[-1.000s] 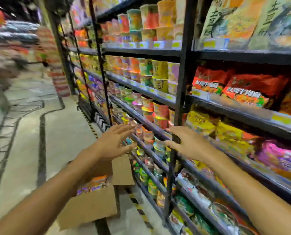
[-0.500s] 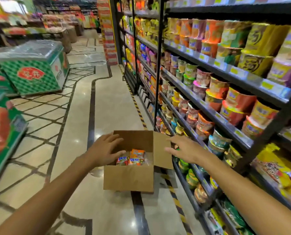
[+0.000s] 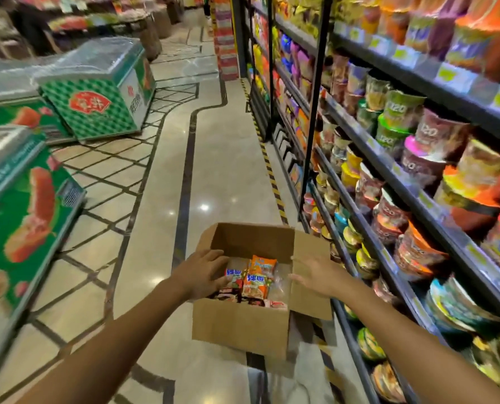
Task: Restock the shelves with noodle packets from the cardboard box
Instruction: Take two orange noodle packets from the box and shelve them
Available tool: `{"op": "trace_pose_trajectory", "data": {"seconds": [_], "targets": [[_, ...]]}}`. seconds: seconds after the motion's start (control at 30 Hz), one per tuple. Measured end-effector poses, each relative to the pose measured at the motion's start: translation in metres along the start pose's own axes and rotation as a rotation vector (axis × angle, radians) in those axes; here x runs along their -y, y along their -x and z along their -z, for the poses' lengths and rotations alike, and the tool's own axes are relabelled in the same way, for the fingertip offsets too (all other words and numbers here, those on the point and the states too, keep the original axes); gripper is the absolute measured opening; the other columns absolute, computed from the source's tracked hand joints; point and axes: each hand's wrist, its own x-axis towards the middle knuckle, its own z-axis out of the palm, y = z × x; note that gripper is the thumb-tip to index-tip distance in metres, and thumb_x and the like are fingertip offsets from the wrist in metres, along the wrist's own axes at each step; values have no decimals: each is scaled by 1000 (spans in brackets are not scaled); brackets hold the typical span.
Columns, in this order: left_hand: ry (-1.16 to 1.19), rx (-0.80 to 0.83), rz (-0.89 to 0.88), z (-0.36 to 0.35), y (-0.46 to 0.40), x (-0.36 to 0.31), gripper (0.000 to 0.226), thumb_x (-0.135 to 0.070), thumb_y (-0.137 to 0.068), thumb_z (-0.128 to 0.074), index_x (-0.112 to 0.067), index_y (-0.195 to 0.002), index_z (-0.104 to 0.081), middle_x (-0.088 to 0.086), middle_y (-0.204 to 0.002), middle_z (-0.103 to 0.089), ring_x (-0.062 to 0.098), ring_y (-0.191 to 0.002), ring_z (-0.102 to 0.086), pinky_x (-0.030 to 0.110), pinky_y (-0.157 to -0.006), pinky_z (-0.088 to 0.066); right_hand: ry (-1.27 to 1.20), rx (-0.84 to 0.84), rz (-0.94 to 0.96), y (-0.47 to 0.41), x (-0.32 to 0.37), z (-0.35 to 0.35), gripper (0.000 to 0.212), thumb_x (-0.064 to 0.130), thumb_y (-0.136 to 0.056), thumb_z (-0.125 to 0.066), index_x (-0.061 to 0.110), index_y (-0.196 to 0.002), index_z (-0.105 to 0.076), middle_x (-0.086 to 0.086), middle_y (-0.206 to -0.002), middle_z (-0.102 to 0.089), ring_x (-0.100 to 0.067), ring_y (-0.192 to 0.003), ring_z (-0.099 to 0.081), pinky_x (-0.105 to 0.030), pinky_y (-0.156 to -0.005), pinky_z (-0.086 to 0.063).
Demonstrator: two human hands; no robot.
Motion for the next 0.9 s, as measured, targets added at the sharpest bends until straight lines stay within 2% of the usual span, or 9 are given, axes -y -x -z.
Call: {"op": "trace_pose_trajectory", "data": {"seconds": [0.13, 0.23, 0.27, 0.33, 0.4, 0.53, 0.67, 0.8, 0.9], "targets": [[61, 13, 17, 7, -46, 9, 65, -65, -96, -32, -29, -150, -35, -4, -160, -28, 20, -148, -21, 39, -117, -25, -18, 39, 16, -58, -18, 18, 67, 58, -96, -50, 22, -152, -39, -6, -154, -43, -25, -141, -39, -37, -109, -37], [88, 19, 2, 8, -76, 23, 95, -80, -76, -7, -26, -149, -39, -3, -158, -33, 19, -145, -27, 35, -115, -26, -45, 62, 41, -97, -22, 26, 68, 57, -95, -51, 20, -151, -40, -5, -154, -42, -22, -142, -38, -36, -113, -34], [93, 21, 3, 7, -86, 30, 98, -83, -75, -5, -26, -148, -40, -2, -157, -35, 19, -144, -29, 35, -115, -26, -52, 66, 43, -112, -23, 28, 68, 58, -95, -51, 20, -151, -40, -5, -154, -43, -22, -142, -38, -36, -113, -34], [102, 48, 16, 4, -108, 44, 81, -78, -88, -22, -25, -148, -40, -2, -157, -36, 20, -144, -30, 35, -115, -26, -66, 79, 31, -138, -25, 30, 69, 58, -94, -51, 20, -150, -40, -4, -154, -44, -22, -141, -39, -38, -113, -35], [103, 73, 5, -3, -137, 61, 63, -61, -97, -37, -25, -148, -38, -1, -157, -35, 21, -144, -29, 35, -115, -26, -85, 81, 11, -164, -25, 31, 68, 57, -95, -52, 20, -150, -40, -4, -153, -44, -22, -141, -39, -39, -112, -37], [129, 112, -14, -19, -201, 98, 58, -57, -99, -39, -26, -148, -38, -1, -157, -36, 21, -144, -31, 37, -114, -29, -102, 74, -40, -215, -20, 29, 59, 47, -98, -54, 21, -150, -41, -3, -152, -46, -22, -140, -41, -36, -111, -37], [149, 163, -60, -40, -275, 140, 57, -54, -100, -39, -23, -148, -37, 3, -156, -36, 24, -144, -29, 40, -117, -27, -160, 73, -123, -271, -13, 15, 57, 48, -99, -52, 22, -148, -43, -2, -150, -48, -21, -137, -44, -37, -110, -39], [109, 234, -135, -80, -351, 170, 57, -49, -100, -42, -21, -149, -34, 6, -155, -36, 27, -140, -33, 39, -114, -30, -221, 80, -247, -336, -19, -22, 51, 42, -101, -50, 22, -148, -45, -3, -149, -49, -22, -136, -46, -35, -110, -39], [104, 295, -186, -125, -407, 183, 58, -44, -101, -42, -20, -152, -30, 9, -153, -37, 30, -139, -34, 42, -110, -35, -242, 93, -322, -388, -35, -61, 41, 33, -99, -56, 23, -139, -53, -4, -143, -52, -25, -130, -50, -36, -103, -43]]}}
